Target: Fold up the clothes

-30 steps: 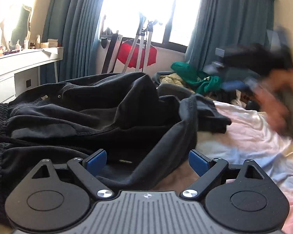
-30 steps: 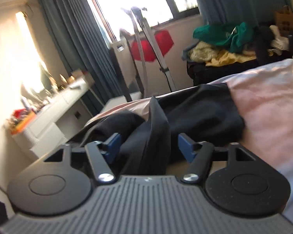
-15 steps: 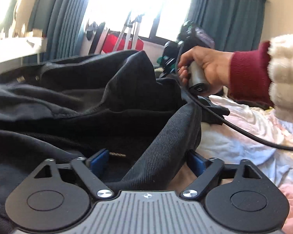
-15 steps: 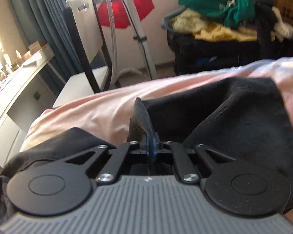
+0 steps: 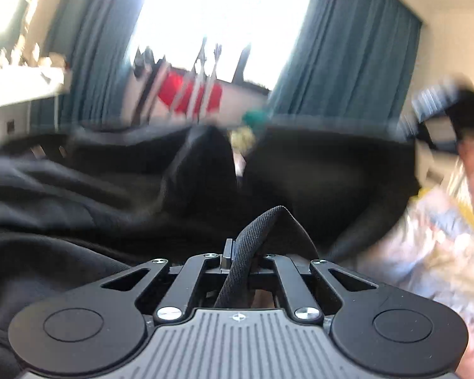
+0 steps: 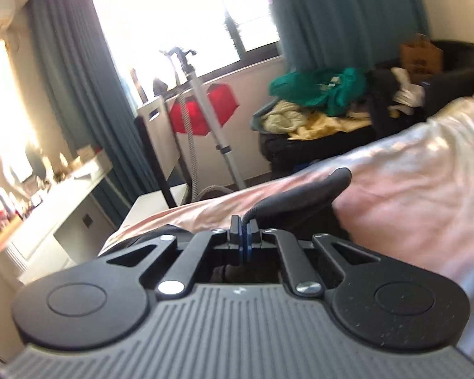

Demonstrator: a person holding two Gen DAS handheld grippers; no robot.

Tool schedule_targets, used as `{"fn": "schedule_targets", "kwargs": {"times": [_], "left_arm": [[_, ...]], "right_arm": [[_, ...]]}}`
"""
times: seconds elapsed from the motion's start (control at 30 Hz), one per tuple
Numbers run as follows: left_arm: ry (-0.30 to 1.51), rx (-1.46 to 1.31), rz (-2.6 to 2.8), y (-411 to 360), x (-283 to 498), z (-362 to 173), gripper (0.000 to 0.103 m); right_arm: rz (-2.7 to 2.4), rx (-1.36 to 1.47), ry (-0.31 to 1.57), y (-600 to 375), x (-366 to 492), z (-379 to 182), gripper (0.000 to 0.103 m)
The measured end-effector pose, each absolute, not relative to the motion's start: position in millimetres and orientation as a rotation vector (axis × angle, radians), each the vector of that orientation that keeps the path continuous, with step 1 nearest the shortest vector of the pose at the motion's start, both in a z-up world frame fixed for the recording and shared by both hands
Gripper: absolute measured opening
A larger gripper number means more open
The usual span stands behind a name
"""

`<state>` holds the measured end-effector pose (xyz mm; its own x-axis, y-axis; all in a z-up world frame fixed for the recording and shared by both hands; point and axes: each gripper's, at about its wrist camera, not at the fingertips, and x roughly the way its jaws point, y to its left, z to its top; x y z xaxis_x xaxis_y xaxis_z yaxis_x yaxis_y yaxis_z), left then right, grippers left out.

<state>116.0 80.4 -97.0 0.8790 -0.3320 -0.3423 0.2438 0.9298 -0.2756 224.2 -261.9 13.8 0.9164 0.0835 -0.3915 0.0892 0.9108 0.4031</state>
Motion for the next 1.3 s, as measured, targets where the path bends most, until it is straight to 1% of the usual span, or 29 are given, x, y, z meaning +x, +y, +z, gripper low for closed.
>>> {"fn": "schedule_targets", "kwargs": {"times": [0.1, 0.2, 0.3, 0.37, 0.43, 0.53, 0.6, 0.63, 0.67, 0.7, 0.73, 0.77, 0.8, 0.9, 0.97, 1.03, 1.1, 1.13, 1.2, 1.23, 1.27, 1.3], "left_arm": [[0.308, -0.276, -0.26, 108, 87, -71, 0.005], [0.28, -0.351, -0.22, 138, 60, -57, 0.005], [0.332, -0.335, -0.171, 150, 45, -52, 0.005], [0.382, -0.316, -0.132, 150, 43, -56, 0.005], [0.424, -0.332, -0.101, 151, 45, -59, 0.005], [0.452, -0.331, -0.053, 145, 53, -63, 0.006], [0.457, -0.32, -0.03, 141, 50, -66, 0.006], [0.461, -0.321, -0.024, 138, 46, -69, 0.006], [0.468, -0.326, -0.019, 137, 47, -71, 0.006], [0.475, -0.331, -0.013, 136, 48, -73, 0.006], [0.477, -0.34, -0.007, 136, 50, -75, 0.006], [0.48, -0.348, 0.0, 137, 51, -78, 0.006], [0.479, -0.347, 0.007, 136, 53, -79, 0.006], [0.48, -0.32, 0.026, 132, 54, -81, 0.007], [0.484, -0.314, 0.035, 130, 57, -84, 0.007], [0.49, -0.317, 0.042, 128, 60, -86, 0.007], [0.49, -0.315, 0.046, 127, 62, -87, 0.007], [0.488, -0.31, 0.048, 126, 63, -88, 0.007], [0.483, -0.296, 0.054, 124, 68, -90, 0.008], [0.478, -0.293, 0.058, 124, 71, -93, 0.008], [0.471, -0.291, 0.065, 123, 74, -95, 0.01], [0.468, -0.281, 0.071, 122, 77, -98, 0.01]], "right_arm": [[0.003, 0.545, 0.458, -283, 167, -1, 0.006], [0.05, 0.71, 0.545, -301, 123, -31, 0.006], [0.125, 0.817, 0.642, -309, 95, -67, 0.006], [0.141, 0.859, 0.707, -312, 85, -89, 0.008], [0.146, 0.924, 0.742, -317, 78, -104, 0.008], [0.185, 1.015, 0.7, -331, 66, -108, 0.009], [0.179, 1.037, 0.622, -345, 59, -100, 0.011], [0.168, 1.033, 0.577, -351, 56, -95, 0.013], [0.144, 1.014, 0.524, -356, 54, -90, 0.027], [0.112, 1.009, 0.477, -362, 52, -88, 0.052], [0.076, 1.018, 0.434, -369, 53, -87, 0.066], [0.037, 1.033, 0.409, -376, 57, -88, 0.09], [0.005, 1.055, 0.41, -384, 66, -91, 0.091], [0.027, 1.085, 0.477, -410, 115, -106, 0.09], [0.028, 1.044, 0.54, -422, 147, -119, 0.09], [-0.027, 0.98, 0.563, -427, 169, -132, 0.091], [-0.046, 0.929, 0.579, -429, 189, -148, 0.078], [-0.048, 0.908, 0.591, -430, 199, -156, 0.077], [-0.054, 0.866, 0.611, -429, 216, -170, 0.07], [-0.066, 0.844, 0.607, -427, 222, -177, 0.068], [-0.079, 0.817, 0.597, -423, 226, -181, 0.059], [-0.092, 0.785, 0.582, -419, 228, -183, 0.043]]}}
